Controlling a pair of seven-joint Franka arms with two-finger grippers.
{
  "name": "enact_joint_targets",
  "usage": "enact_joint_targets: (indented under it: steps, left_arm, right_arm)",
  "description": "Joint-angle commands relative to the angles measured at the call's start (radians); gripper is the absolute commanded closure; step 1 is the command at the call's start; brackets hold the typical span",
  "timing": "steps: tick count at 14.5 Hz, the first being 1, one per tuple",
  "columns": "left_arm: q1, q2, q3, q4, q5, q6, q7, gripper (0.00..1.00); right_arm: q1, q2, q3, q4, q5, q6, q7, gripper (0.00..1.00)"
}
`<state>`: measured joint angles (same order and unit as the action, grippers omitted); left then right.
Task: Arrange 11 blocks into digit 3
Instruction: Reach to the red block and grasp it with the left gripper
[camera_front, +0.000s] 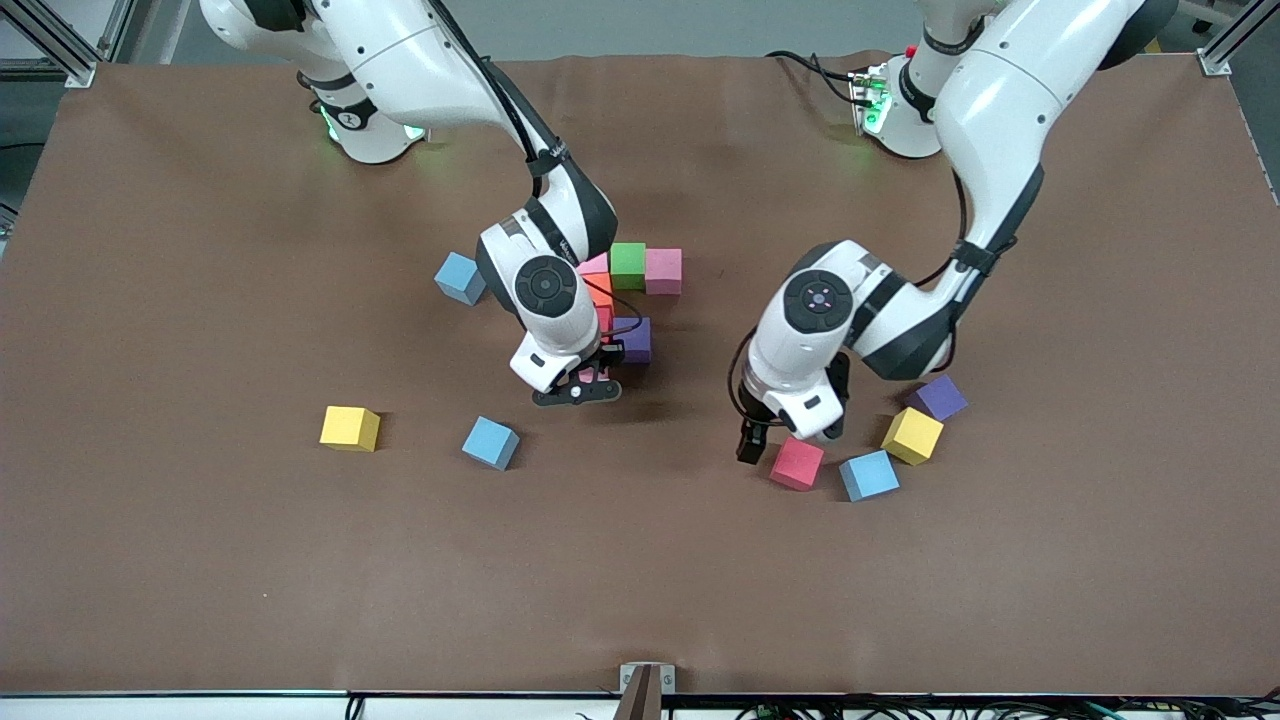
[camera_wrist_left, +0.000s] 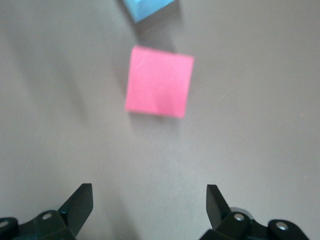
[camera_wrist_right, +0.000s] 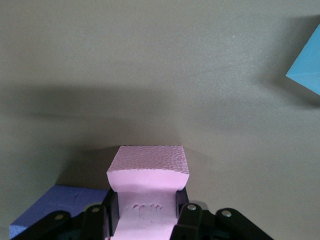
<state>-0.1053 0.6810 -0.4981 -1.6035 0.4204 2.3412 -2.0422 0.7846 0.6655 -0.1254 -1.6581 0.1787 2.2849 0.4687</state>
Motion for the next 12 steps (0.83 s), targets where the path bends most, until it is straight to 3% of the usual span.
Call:
enact_joint_targets:
  steps: [1, 4, 12]
  left_arm:
    - [-0.010, 0.023, 0.055, 0.046, -0.011, -0.007, 0.132, 0.00]
    - [-0.011, 0.048, 0.095, 0.060, -0.015, -0.007, 0.240, 0.00]
    - [-0.019, 0.110, 0.138, 0.099, -0.015, -0.003, 0.269, 0.00]
  right_arm:
    - [0.015, 0.031, 0.003, 0.023, 0.022, 0.002, 0.025, 1.00]
    - [0.019, 0.032, 0.001, 0.023, 0.021, 0.001, 0.034, 1.00]
    - [0.030, 0.029, 0.001, 0.023, 0.019, -0.007, 0.034, 1.00]
